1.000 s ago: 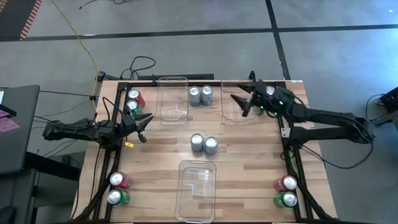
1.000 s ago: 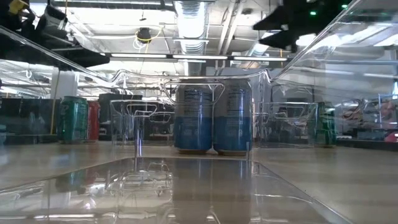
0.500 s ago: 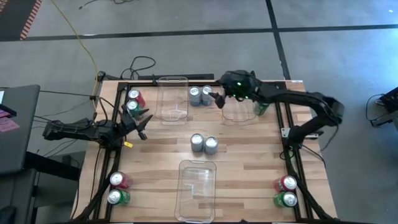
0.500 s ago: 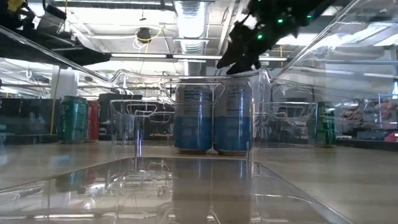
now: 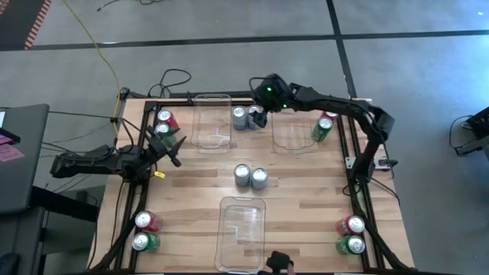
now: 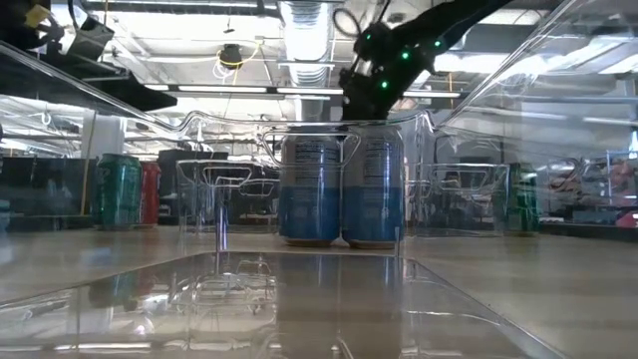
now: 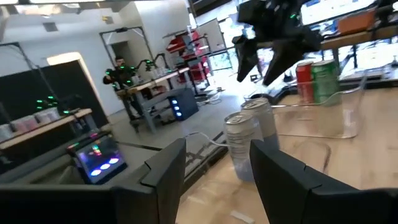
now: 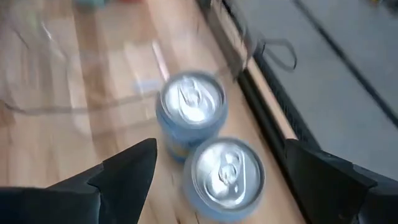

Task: Sort soda cans
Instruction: Put the top right blue-white soda can into the top left transparent bin

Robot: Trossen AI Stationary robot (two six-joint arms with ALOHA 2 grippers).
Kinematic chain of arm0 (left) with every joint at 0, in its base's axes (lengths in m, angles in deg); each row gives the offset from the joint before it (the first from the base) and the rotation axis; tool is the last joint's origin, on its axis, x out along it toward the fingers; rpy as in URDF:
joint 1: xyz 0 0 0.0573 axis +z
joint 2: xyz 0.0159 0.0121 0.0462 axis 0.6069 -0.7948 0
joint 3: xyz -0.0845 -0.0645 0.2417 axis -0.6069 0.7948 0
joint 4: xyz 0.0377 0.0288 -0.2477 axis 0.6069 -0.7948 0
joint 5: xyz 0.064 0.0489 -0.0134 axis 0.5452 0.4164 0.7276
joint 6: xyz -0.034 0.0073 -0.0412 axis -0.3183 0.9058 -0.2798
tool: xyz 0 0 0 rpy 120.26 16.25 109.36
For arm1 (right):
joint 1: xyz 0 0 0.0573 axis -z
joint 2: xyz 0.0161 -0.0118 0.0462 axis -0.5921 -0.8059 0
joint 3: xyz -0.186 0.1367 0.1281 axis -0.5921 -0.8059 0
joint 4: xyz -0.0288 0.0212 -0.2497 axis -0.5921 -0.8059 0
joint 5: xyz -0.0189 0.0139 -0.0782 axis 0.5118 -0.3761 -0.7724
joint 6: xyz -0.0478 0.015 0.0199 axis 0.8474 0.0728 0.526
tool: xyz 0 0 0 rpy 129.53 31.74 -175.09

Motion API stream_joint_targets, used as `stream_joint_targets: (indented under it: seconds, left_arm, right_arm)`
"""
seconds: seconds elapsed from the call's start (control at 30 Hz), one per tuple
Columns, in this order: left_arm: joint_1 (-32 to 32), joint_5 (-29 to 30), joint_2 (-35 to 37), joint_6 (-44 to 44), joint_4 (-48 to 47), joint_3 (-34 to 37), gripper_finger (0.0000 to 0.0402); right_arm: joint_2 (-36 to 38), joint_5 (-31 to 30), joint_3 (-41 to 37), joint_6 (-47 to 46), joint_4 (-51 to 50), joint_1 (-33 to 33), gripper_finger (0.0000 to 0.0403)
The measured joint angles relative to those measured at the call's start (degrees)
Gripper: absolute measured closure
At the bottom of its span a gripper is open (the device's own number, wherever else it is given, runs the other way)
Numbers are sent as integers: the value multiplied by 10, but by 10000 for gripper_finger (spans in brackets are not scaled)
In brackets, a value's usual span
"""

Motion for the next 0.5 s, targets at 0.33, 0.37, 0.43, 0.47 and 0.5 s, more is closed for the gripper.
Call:
stream_joint_targets:
  seconds: [0.33, 0.37, 0.43, 0.47, 0.5]
  left_arm:
    - [49, -55, 0, -19, -14, 0, 226]
    - [52, -61, 0, -21, -16, 0, 226]
    - [58, -68, 0, -26, -16, 0, 226]
    - [62, -70, 0, -26, -17, 0, 226]
    - [65, -73, 0, -25, -17, 0, 226]
  right_arm:
    - [-43, 20, 20, 3, -31, 25, 30]
    - [-47, 28, 20, -1, -29, 28, 30]
    - [-53, 44, 19, -4, -30, 33, 30]
    - [-54, 48, 19, -6, -32, 35, 30]
    - [-58, 51, 19, -7, -31, 36, 30]
